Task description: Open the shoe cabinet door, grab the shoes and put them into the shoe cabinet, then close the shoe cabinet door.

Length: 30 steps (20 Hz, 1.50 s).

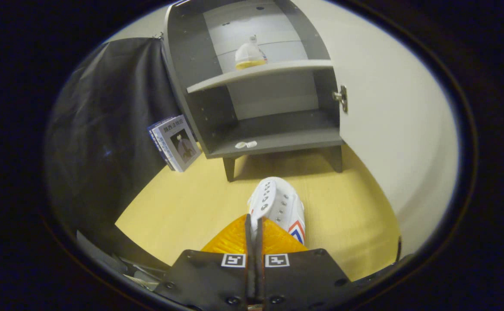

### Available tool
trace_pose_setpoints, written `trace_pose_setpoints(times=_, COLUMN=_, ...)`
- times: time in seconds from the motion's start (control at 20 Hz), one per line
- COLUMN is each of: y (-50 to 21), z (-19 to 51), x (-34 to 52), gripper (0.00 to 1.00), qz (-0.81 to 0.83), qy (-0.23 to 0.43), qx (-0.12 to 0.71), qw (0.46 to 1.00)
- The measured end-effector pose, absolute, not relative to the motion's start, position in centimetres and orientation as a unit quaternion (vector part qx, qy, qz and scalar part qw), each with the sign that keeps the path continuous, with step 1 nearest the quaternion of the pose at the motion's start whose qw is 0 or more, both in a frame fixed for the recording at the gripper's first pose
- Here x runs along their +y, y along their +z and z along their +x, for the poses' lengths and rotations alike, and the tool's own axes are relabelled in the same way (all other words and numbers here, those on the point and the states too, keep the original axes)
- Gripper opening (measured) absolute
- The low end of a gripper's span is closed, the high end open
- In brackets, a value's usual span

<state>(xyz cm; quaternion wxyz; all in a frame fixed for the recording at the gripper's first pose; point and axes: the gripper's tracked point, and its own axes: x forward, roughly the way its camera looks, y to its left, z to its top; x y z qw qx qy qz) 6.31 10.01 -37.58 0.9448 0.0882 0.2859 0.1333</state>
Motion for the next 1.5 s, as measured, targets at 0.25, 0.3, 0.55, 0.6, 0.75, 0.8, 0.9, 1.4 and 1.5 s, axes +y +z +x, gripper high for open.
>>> trace_pose_setpoints(times=0.25, y=-27.9, z=8.5, x=8.2, gripper=0.02, qz=0.059, qy=0.130, qx=0.260, qw=0.955)
trace_pose_setpoints(times=0.3, y=-26.1, z=9.3, x=8.0, gripper=0.02, qz=0.049, qy=0.128, qx=0.252, qw=0.958)
trace_pose_setpoints(times=0.55, y=-18.9, z=14.2, x=8.1, gripper=0.02, qz=0.016, qy=0.118, qx=0.200, qw=0.973)
trace_pose_setpoints(times=0.6, y=-18.1, z=15.3, x=8.1, gripper=0.02, qz=0.016, qy=0.113, qx=0.194, qw=0.974)
trace_pose_setpoints(times=0.75, y=-16.7, z=16.7, x=8.1, gripper=0.02, qz=0.027, qy=0.104, qx=0.199, qw=0.974)
trace_pose_setpoints(times=0.8, y=-16.7, z=16.6, x=7.7, gripper=0.02, qz=0.025, qy=0.097, qx=0.202, qw=0.974)
trace_pose_setpoints(times=0.9, y=-16.5, z=16.0, x=8.2, gripper=0.02, qz=0.036, qy=0.088, qx=0.204, qw=0.974)
trace_pose_setpoints(times=1.4, y=-14.2, z=22.0, x=6.1, gripper=0.02, qz=0.021, qy=0.038, qx=0.170, qw=0.984)
trace_pose_setpoints(times=1.5, y=-14.6, z=23.8, x=6.0, gripper=0.02, qz=0.021, qy=0.032, qx=0.169, qw=0.985)
